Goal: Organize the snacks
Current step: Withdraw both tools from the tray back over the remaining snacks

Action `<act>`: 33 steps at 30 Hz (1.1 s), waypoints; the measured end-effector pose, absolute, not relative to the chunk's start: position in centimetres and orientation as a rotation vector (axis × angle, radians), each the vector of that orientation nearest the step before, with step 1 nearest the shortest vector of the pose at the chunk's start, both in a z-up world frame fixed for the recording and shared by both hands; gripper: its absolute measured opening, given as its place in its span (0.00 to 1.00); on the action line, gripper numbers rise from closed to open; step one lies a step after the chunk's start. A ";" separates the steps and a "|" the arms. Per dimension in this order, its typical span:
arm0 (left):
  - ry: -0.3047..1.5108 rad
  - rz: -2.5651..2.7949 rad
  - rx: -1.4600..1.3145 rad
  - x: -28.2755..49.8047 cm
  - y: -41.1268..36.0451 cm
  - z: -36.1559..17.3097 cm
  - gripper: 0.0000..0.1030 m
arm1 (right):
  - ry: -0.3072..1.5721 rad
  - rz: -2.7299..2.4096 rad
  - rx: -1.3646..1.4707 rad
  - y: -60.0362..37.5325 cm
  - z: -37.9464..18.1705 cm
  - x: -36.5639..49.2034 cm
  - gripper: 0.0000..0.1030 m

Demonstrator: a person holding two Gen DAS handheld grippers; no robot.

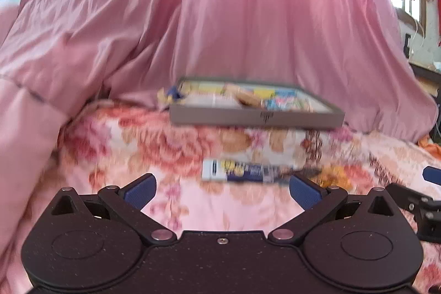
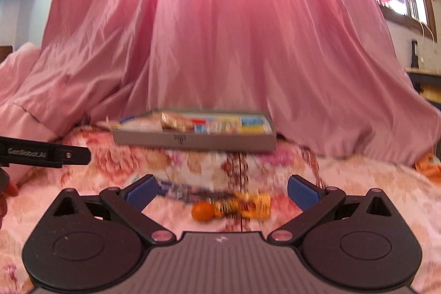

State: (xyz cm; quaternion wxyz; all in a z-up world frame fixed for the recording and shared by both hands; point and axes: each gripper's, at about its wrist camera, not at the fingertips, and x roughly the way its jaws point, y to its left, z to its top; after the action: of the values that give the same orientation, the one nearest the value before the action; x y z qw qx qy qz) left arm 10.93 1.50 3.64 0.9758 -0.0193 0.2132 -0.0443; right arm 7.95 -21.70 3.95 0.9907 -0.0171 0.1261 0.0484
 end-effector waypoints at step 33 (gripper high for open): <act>0.564 -0.079 -0.048 11.8 2.4 -2.1 0.99 | 0.487 0.026 -0.104 -20.0 -0.2 9.7 1.00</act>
State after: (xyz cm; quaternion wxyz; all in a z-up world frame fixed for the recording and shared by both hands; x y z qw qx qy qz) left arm 11.76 2.41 -2.13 0.9595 -0.0236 0.2781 -0.0391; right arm 9.68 -20.01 -0.24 0.9690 -0.0516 0.2411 0.0131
